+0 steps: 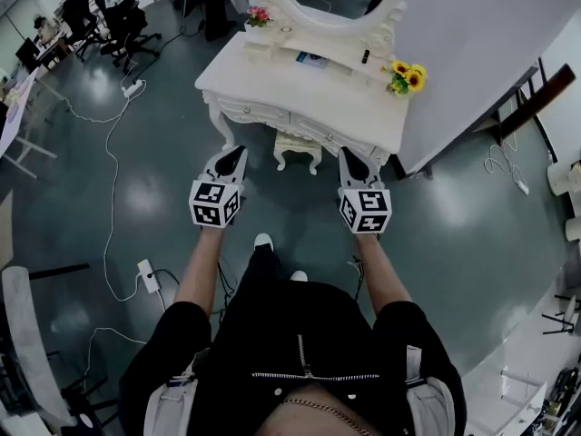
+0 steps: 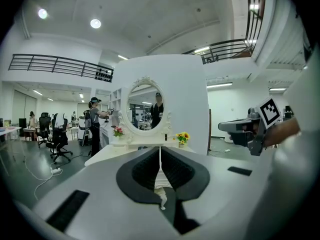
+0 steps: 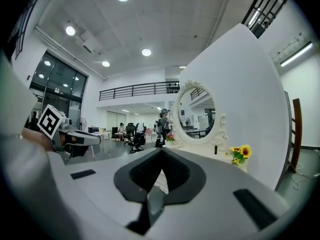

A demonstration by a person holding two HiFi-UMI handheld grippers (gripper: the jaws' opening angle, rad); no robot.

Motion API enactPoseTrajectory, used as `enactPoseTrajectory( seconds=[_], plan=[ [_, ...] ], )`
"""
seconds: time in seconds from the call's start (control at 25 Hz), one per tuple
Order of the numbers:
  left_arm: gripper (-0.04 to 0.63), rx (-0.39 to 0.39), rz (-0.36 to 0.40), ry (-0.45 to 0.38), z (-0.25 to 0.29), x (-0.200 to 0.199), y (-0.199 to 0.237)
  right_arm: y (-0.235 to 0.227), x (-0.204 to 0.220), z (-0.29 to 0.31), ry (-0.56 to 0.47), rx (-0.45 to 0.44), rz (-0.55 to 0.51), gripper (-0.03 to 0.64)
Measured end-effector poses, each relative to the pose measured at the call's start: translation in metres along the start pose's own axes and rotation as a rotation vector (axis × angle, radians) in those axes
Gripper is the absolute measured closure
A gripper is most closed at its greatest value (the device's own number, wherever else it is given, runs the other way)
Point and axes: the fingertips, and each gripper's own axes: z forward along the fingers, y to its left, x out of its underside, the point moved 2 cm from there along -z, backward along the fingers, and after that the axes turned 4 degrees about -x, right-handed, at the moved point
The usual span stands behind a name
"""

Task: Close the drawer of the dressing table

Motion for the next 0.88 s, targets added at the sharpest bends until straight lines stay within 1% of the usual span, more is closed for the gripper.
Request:
enactPoseTrajectory(
  seconds=[0.2, 0.36, 0.48, 0.64, 0.88],
  plan=[
    [0.568, 0.008, -0.014, -0.011, 0.028, -0.006, 0.011, -0.013, 0.0, 0.024, 0.013, -0.001, 0.002, 0.611],
    [0.568, 0.023, -0.031, -0.009, 0.06, -0.005, 0.03, -0.022, 0.0, 0.054, 0.026, 0.007, -0.001, 0.611],
    [0.568, 0.043, -0.039, -0.01, 0.09, -0.006, 0.051, -0.03, 0.0, 0.085, 0.03, 0.022, -0.003, 0.611],
    [0.568, 0.074, -0.029, -0.013, 0.14, -0.012, 0.085, -0.045, -0.006, 0.138, 0.034, 0.052, -0.005, 0.611],
    [0.568, 0.126, -0.019, -0.014, 0.207, -0.034, 0.135, -0.06, -0.026, 0.21, 0.03, 0.099, -0.019, 0.611]
  ],
)
